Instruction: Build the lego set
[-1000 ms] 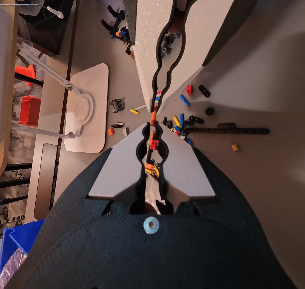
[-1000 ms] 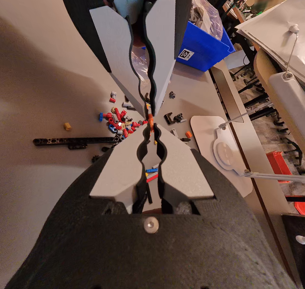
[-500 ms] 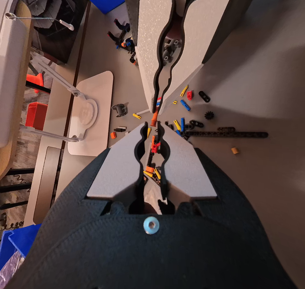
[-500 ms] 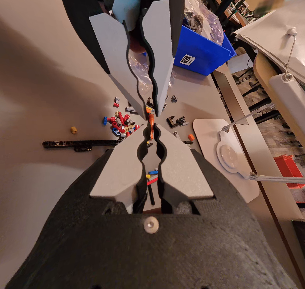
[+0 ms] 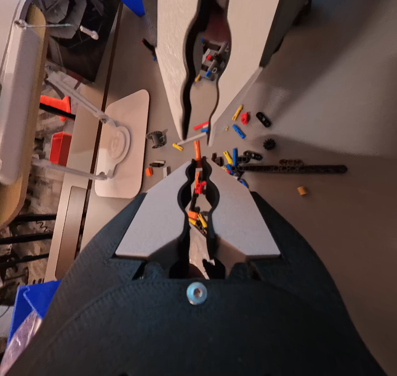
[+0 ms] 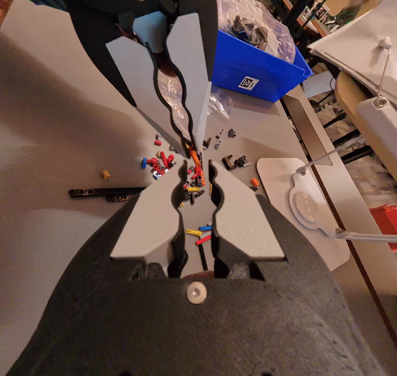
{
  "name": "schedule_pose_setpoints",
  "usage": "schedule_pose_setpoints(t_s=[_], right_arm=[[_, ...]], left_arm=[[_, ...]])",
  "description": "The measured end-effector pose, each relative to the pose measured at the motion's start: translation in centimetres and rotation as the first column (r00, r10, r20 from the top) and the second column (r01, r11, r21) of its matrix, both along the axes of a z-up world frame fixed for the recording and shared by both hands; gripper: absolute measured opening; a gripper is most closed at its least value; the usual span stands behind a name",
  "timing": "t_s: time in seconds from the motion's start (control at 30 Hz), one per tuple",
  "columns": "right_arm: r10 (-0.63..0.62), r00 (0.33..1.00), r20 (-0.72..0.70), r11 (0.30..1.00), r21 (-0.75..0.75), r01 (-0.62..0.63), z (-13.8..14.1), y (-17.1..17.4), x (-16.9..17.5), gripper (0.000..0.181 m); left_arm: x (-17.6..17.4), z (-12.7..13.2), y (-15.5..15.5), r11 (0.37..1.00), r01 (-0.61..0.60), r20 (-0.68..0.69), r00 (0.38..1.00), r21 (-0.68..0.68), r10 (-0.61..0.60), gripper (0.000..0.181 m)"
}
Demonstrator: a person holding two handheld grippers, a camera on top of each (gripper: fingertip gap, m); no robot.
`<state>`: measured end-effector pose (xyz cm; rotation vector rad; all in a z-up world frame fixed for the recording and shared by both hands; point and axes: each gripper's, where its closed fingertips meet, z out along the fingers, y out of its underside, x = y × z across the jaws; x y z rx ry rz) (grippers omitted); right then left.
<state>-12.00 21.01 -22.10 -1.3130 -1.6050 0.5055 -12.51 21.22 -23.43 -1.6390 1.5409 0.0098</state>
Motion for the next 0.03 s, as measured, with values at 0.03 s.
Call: schedule_pose_setpoints(t_s=[0.03], right_arm=[[-0.006,1.0,0.003,1.0,-0.005,0.006,0.06,0.18,0.21,0.019]], left_arm=[[-0.52,-0.03,-0.07,1.0,-0.022,0.004,1.0,0.0,0.022,0.003]])
